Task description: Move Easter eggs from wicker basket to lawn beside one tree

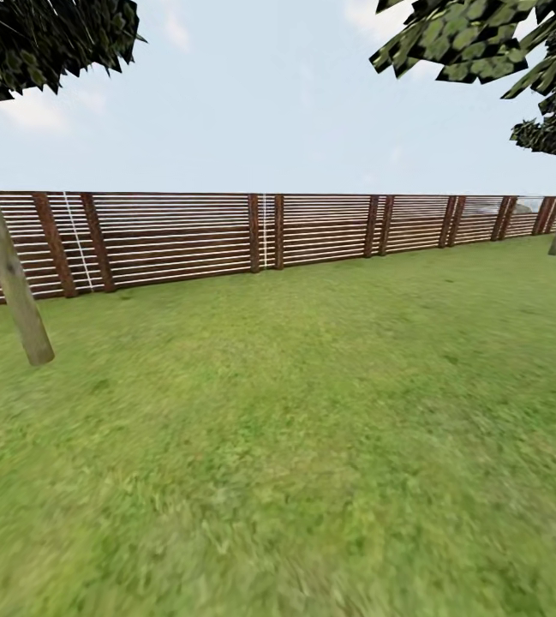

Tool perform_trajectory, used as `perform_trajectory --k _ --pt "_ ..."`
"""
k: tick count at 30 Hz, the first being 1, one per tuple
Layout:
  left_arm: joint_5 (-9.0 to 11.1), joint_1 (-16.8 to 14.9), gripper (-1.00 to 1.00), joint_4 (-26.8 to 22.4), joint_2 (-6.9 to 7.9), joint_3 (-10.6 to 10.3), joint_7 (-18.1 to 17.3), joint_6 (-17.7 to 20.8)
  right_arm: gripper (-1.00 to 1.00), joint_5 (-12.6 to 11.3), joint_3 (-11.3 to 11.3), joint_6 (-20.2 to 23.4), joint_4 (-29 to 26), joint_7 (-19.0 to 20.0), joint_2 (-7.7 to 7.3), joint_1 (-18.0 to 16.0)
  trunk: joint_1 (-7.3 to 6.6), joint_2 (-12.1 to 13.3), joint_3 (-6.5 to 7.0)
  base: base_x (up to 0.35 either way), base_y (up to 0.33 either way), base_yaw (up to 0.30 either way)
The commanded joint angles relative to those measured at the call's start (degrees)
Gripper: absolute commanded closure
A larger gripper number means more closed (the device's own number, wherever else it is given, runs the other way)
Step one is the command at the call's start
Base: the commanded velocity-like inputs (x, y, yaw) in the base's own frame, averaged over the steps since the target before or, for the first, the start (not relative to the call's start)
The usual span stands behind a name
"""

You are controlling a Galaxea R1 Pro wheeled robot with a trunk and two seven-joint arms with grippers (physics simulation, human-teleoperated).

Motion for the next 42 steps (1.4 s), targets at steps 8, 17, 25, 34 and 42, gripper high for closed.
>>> perform_trajectory --k 8,17,25,34,42 --pt "0.01 0.03 -1.00 -0.12 0.00 0.03 -0.02 0.06 -1.00 0.00 0.11 -0.04 0.07 -0.08 -0.08 -0.06 0.03 -0.02 -0.17 0.335 0.000 -0.059" --pt "0.03 0.03 -1.00 -0.12 -0.01 0.03 -0.02 0.06 -1.00 0.00 0.13 -0.07 0.07 -0.08 -0.08 -0.06 0.03 -0.02 -0.63 0.335 0.000 -0.236" --pt "0.03 0.03 -1.00 -0.12 -0.02 0.03 -0.02 0.06 -1.00 -0.03 0.06 0.01 0.07 -0.08 -0.08 -0.06 0.03 -0.02 -0.89 0.335 0.000 -0.181" --pt "0.01 0.03 -1.00 -0.12 -0.06 0.03 -0.02 0.06 -1.00 -0.06 -0.04 0.08 0.07 -0.08 -0.08 -0.06 0.03 -0.02 -0.90 0.335 0.000 -0.006" --pt "0.01 0.03 -1.00 -0.12 -0.05 0.03 -0.02 0.06 -1.00 -0.06 -0.05 0.09 0.07 -0.08 -0.08 -0.06 0.03 -0.02 -0.90 0.335 0.000 0.000"
